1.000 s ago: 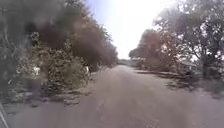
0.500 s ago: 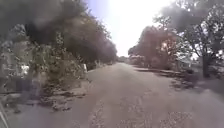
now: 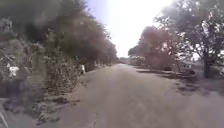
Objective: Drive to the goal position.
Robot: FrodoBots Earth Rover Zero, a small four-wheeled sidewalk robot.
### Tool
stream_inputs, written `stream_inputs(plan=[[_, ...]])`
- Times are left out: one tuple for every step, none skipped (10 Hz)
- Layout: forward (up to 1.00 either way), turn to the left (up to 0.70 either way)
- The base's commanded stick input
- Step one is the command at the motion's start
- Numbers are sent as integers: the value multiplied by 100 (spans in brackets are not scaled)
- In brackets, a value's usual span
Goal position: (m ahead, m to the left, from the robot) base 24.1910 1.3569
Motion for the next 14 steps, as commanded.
stream_inputs(plan=[[50,0],[50,0],[50,0],[50,0],[50,0],[50,0],[50,0],[50,0],[50,0],[50,0],[50,0],[50,0],[50,0],[50,0]])
